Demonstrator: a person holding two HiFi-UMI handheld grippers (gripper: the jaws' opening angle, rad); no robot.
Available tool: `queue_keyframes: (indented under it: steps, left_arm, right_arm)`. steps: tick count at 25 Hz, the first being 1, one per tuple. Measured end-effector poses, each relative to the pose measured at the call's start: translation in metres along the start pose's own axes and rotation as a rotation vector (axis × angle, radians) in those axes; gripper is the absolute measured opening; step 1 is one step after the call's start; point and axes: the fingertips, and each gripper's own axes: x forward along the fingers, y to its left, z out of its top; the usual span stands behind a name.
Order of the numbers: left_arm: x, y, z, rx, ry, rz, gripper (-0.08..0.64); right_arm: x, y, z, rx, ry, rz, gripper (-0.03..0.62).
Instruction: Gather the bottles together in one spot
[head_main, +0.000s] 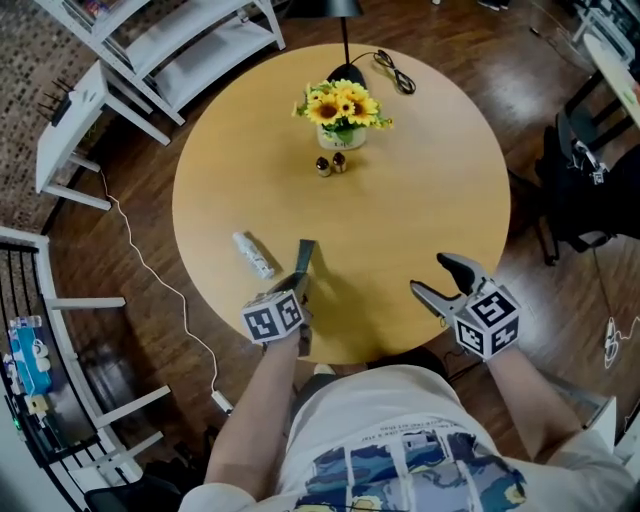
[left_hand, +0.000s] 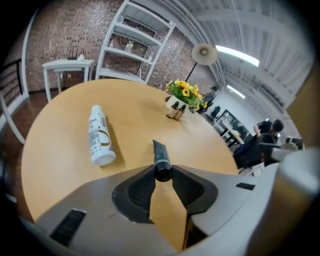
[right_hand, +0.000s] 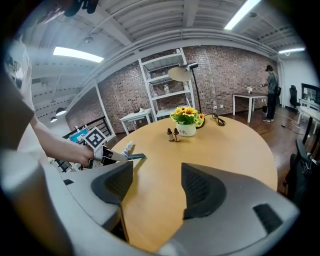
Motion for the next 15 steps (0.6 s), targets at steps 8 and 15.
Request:
queue_keyframes:
  steps: [8,15]
  left_arm:
    - [-0.063,-0.066,0.006,-0.125,-0.092,-0.485,0.106]
    - [-0.149,-0.124,0.006,0.09,-0.15,-0.765,0.106]
  right_arm:
    - [0.007,0.052,0.018,-0.056,-0.056,0.128,0.301]
    - [-0.004,0.098,0.06,0.256,-0.199,0.354,0.175]
